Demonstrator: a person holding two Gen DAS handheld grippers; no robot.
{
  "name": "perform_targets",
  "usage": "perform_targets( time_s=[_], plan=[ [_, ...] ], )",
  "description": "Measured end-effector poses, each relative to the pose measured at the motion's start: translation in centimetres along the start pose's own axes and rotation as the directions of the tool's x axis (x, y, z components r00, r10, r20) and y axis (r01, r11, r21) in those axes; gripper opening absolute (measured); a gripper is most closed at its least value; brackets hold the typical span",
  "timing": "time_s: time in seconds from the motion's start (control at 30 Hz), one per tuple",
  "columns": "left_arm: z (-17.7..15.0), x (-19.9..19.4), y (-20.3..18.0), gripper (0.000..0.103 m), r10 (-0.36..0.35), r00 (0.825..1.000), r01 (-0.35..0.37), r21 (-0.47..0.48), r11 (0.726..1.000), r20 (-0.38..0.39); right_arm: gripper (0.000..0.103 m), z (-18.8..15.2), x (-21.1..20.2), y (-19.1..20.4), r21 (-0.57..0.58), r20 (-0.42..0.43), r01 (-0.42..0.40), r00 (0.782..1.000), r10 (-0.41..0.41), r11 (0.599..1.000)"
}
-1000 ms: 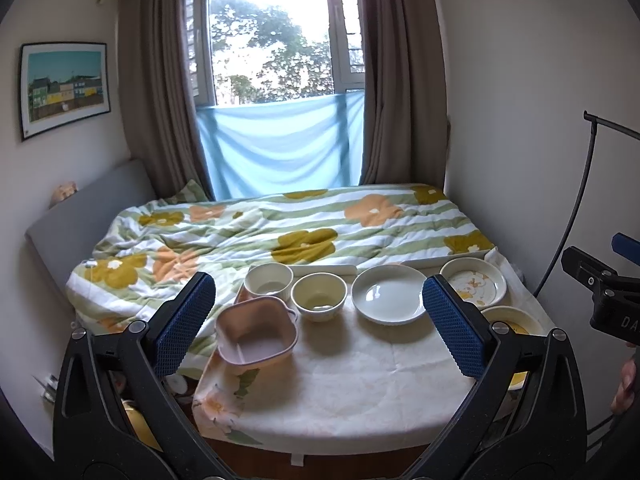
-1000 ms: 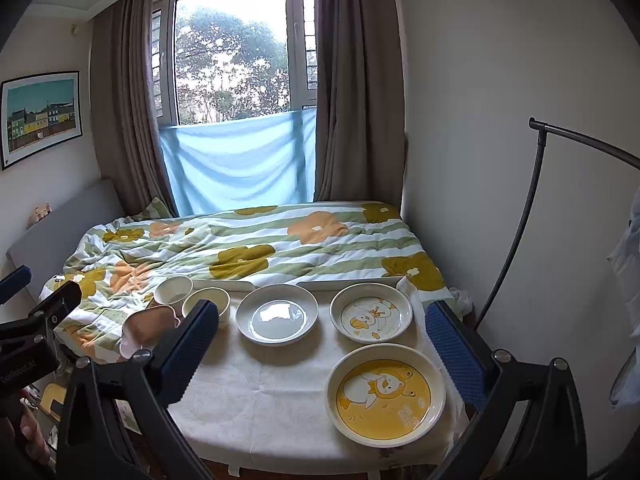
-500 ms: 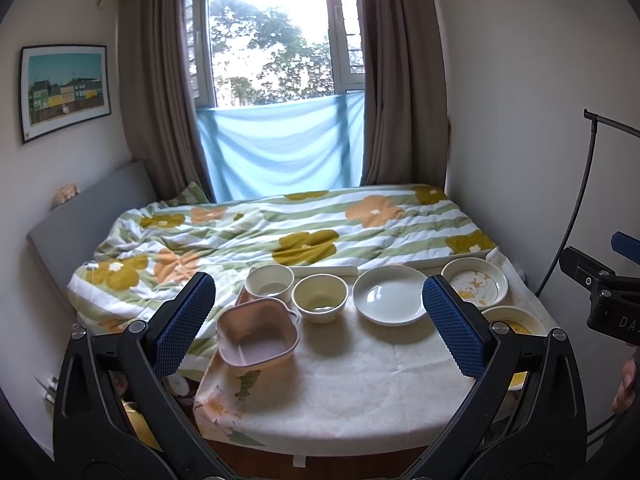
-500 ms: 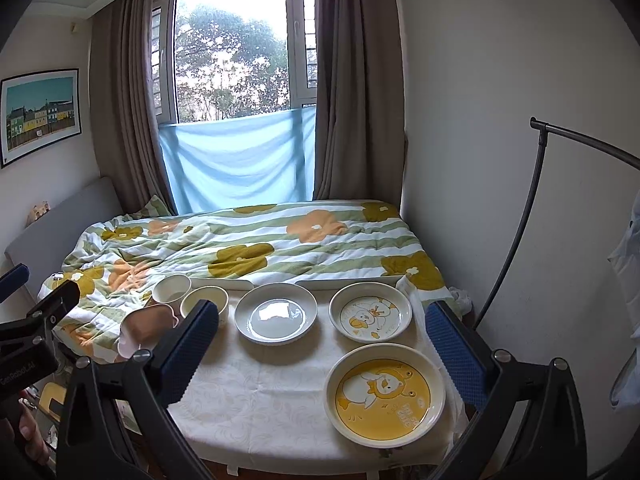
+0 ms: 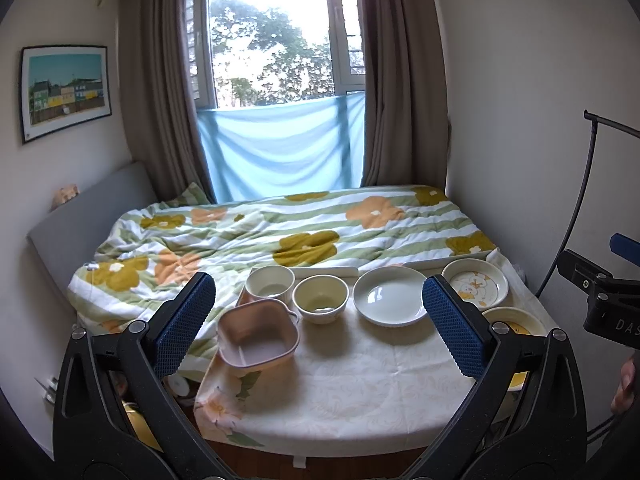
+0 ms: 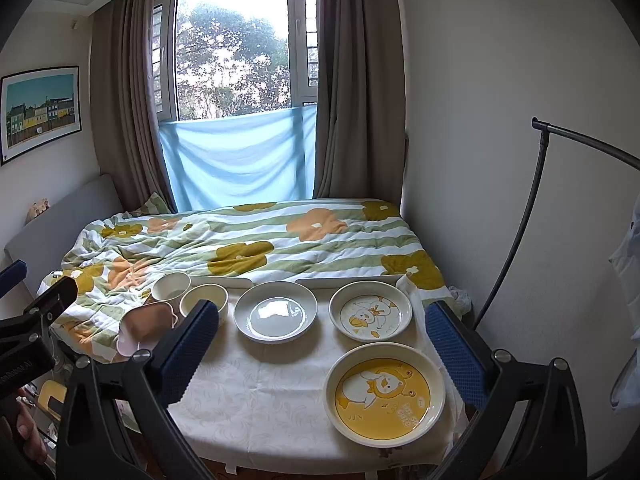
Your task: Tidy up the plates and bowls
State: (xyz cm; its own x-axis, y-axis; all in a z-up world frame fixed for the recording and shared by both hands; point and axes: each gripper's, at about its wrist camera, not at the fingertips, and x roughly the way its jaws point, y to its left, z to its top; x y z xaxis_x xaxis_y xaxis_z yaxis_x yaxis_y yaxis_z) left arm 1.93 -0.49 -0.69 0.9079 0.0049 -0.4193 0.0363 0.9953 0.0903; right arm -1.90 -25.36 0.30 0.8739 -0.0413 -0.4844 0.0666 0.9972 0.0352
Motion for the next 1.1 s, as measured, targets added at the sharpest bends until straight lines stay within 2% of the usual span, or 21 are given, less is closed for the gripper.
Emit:
perform_targets(
  time_s=[1.1],
  plan=[
    [-0.07,-0.13,0.00,0.103,0.009,1.000,-0.009,0.001,1.000,0.003,0.103,0.11,0.33,0.01,0.000,-0.004,-0.003,1.000,0.003,1.000]
  ],
)
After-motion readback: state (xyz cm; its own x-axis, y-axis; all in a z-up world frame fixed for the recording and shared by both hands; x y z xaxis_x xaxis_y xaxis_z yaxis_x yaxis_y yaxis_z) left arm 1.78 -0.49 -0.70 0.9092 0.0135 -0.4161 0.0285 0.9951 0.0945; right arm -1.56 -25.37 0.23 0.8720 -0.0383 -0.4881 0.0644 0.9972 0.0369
